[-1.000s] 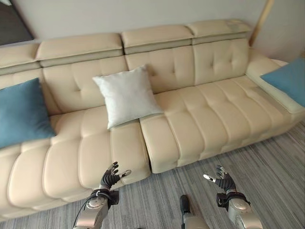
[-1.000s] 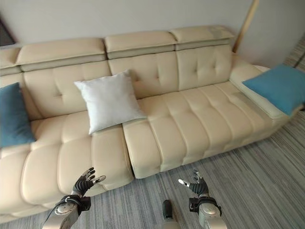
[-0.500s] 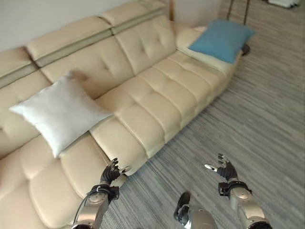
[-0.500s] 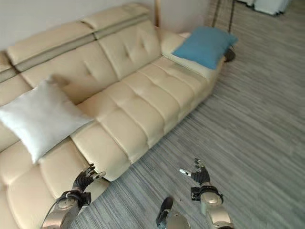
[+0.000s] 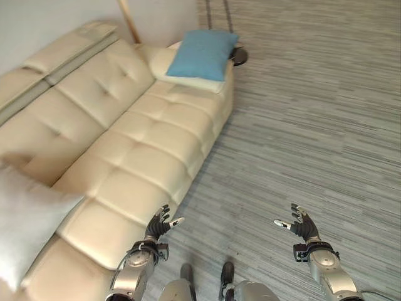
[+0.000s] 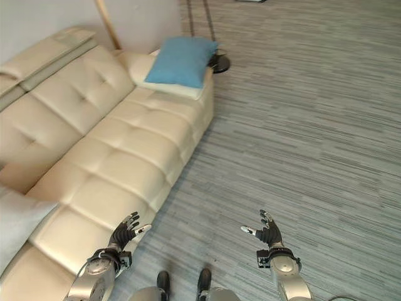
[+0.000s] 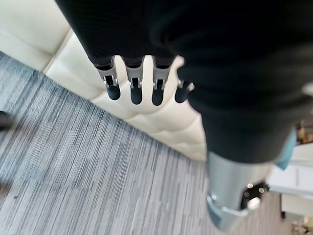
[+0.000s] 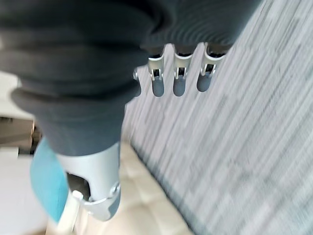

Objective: Pick up all the scattered cushions and arrange them neatly on the sofa.

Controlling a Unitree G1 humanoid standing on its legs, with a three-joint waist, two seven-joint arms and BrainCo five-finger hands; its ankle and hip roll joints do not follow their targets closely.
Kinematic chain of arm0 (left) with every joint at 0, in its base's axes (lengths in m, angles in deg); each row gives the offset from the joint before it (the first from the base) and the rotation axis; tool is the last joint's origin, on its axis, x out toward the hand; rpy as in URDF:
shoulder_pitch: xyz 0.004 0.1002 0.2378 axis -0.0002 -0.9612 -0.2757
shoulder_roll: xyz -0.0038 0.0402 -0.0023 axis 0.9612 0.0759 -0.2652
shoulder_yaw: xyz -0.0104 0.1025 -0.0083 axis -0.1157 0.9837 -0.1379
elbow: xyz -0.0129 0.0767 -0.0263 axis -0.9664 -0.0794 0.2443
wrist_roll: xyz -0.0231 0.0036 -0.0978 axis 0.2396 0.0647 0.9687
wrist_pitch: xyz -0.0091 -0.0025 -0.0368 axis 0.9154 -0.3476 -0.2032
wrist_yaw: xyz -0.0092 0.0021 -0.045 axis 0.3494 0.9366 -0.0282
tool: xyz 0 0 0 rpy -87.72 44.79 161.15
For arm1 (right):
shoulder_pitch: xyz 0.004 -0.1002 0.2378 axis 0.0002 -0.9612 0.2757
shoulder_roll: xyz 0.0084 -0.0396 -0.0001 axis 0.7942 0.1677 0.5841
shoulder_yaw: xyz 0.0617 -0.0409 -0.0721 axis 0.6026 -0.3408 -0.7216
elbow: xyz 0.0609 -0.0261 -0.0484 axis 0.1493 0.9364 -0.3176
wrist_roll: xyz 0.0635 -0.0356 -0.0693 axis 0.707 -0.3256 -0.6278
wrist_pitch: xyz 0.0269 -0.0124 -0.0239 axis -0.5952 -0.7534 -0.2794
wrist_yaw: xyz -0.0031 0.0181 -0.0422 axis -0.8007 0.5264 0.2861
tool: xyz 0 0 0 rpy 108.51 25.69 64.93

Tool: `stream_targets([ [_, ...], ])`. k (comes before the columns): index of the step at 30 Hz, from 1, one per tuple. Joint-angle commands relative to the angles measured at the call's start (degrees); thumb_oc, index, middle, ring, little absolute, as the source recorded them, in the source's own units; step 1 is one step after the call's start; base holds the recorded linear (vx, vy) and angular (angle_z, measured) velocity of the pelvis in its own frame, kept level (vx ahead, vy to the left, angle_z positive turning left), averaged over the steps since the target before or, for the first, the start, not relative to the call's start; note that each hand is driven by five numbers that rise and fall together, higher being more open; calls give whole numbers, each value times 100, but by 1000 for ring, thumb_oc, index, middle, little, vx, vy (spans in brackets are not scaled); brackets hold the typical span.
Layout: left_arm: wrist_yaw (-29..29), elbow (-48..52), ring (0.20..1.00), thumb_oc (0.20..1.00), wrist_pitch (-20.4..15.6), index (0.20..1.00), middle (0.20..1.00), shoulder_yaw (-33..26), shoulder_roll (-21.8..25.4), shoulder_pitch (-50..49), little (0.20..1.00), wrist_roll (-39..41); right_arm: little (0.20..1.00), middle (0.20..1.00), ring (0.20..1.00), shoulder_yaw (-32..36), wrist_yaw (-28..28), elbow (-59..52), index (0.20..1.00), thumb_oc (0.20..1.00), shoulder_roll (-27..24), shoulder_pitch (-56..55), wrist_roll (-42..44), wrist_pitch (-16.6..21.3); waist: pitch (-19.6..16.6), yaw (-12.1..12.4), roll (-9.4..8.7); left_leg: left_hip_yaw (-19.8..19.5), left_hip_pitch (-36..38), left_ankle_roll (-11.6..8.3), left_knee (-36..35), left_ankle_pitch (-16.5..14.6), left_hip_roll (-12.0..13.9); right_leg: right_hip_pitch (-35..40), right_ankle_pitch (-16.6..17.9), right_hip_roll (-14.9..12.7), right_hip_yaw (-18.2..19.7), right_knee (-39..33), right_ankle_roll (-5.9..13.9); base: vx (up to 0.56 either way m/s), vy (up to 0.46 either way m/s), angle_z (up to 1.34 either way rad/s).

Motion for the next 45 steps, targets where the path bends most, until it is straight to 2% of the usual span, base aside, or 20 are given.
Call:
stream_targets([
  [1,-156,309,1000,1000,-275,1000,1000,-150,194,168,1000,8,1000,1000,1000,-74,65,-418,1000,1000,-164,271,-117,253,161,249,142,116,-349,201,371,408,-181,314,-95,-506,815,-185,75,180,79,-100],
  [2,-142,281,1000,1000,-281,1000,1000,-172,217,151,1000,12,1000,1000,1000,-100,19,-407,1000,1000,-165,268,-144,232,126,268,195,121,-205,248,229,428,-119,333,-153,-452,922,-175,96,385,245,-130],
  [4,-117,237,1000,1000,-276,1000,1000,-132,253,124,1000,-36,1000,1000,1000,-79,-12,-431,1000,1000,-146,259,-194,233,6,240,230,163,35,346,160,406,-157,451,-227,-551,1066,-191,154,353,230,-111],
  [10,-68,290,1000,1000,-247,1000,1000,-145,432,84,1000,-58,1000,1000,1000,-52,-100,-407,1000,1000,-44,250,-191,191,-104,193,91,543,253,576,211,155,-185,373,-212,-772,1389,-65,313,178,127,-54],
  [12,-72,364,1000,1000,-229,1000,1000,-232,511,78,1000,-34,1000,1000,1000,-24,-152,-329,1000,1000,27,229,-227,147,-110,198,13,748,293,692,268,-3,-177,210,-194,-856,1458,199,432,164,127,-31],
  [15,-72,362,1000,1000,-216,1000,1000,-268,557,97,1000,-44,1000,1000,1000,2,-186,-289,1000,1000,60,207,-245,134,-77,185,-20,835,333,757,280,-96,-171,27,-186,-895,1446,565,523,129,96,-6],
  [16,-62,381,1000,1000,-198,1000,1000,-286,596,108,1000,-65,1000,1000,1000,26,-219,-281,1000,1000,77,180,-250,115,-25,165,-15,896,369,820,303,-171,-149,-157,-174,-948,1342,1029,605,113,73,-9],
  [19,-72,398,1000,1000,-189,1000,1000,-328,599,125,1000,-81,1000,1000,1000,55,-245,-242,1000,1000,143,97,-292,116,57,132,-14,992,543,875,298,-289,-136,-516,27,-1045,1153,1574,680,146,65,-12],
  [23,-55,434,1000,1000,-197,1000,1000,-328,584,124,1000,-44,1000,1000,1000,65,-236,-213,1000,1000,140,163,-245,115,140,112,-8,1146,740,854,200,-391,-107,-849,231,-1149,668,1146,602,111,-3,-5],
  [24,-55,433,1000,1000,-197,1000,1000,-328,583,125,1000,-44,1000,1000,1000,65,-236,-212,1000,1000,138,164,-244,115,141,110,-2,1142,742,852,200,-393,-102,-840,236,-1143,662,1135,601,203,-63,-4],
  [25,-45,452,1000,1000,-190,1000,1000,-315,575,114,1000,-10,1000,1000,1000,47,-213,-214,1000,1000,113,210,-238,114,180,112,-38,1211,854,834,168,-473,-107,-1062,423,-1162,374,789,581,115,-51,-17],
  [29,-64,397,1000,1000,-202,1000,1000,-318,519,161,1000,-11,1000,1000,1000,30,-166,-226,1000,1000,128,210,-252,103,304,41,-57,1199,1097,767,161,-622,-104,-1326,673,-1073,38,237,638,203,-97,-24],
  [31,-68,362,1000,1000,-244,1000,1000,-270,472,276,1000,-45,1000,1000,1000,78,-118,-329,1000,1000,160,93,-243,120,301,-87,-102,1016,1235,728,72,-699,-186,-1360,782,-965,295,-94,657,333,-193,38],
  [32,-80,290,1000,1000,-258,1000,1000,-214,396,314,1000,-45,1000,1000,1000,87,-89,-307,1000,1000,176,40,-156,191,217,-126,-110,966,1365,687,82,-834,-188,-1272,840,-894,434,-85,539,471,-285,101],
  [33,-89,247,1000,1000,-234,1000,1000,-162,343,307,1000,114,1000,1000,1000,83,-87,-303,1000,1000,137,-5,-69,213,136,-182,-90,902,1443,605,316,-1028,-62,-1185,779,-828,439,-3,431,496,-297,90],
  [35,-88,214,1000,1000,-218,1000,1000,-128,305,311,1000,166,1000,1000,1000,60,-112,-321,1000,1000,52,-36,-49,226,107,-187,-60,880,1441,526,702,-1182,47,-1025,650,-752,403,36,329,334,-214,19],
  [37,-103,159,1000,1000,-208,1000,1000,-137,280,317,1000,229,1000,1000,1000,39,-123,-296,1000,1000,-14,-26,-35,207,76,-177,-31,859,1358,453,1117,-1053,119,-885,518,-659,385,29,230,227,-132,6],
  [38,-103,165,1000,1000,-202,1000,1000,-133,292,323,1000,228,1000,1000,1000,63,-121,-293,1000,1000,-24,-28,-16,198,74,-168,-46,844,1208,434,1308,-857,142,-812,453,-671,368,8,197,128,-69,14],
  [42,-79,166,1000,1000,-192,1000,1000,-107,279,327,1000,232,1000,1000,1000,141,-138,-323,1000,1000,-85,-72,29,206,65,-146,-60,884,903,459,1184,-759,212,-597,268,-714,344,-44,161,195,-18,27],
  [45,-73,155,1000,1000,-158,1000,1000,-101,299,336,1000,148,1000,1000,1000,227,-115,-309,1000,1000,-160,-85,64,233,76,-80,-85,918,357,394,928,-351,309,-307,78,-770,356,-52,143,255,27,32],
])
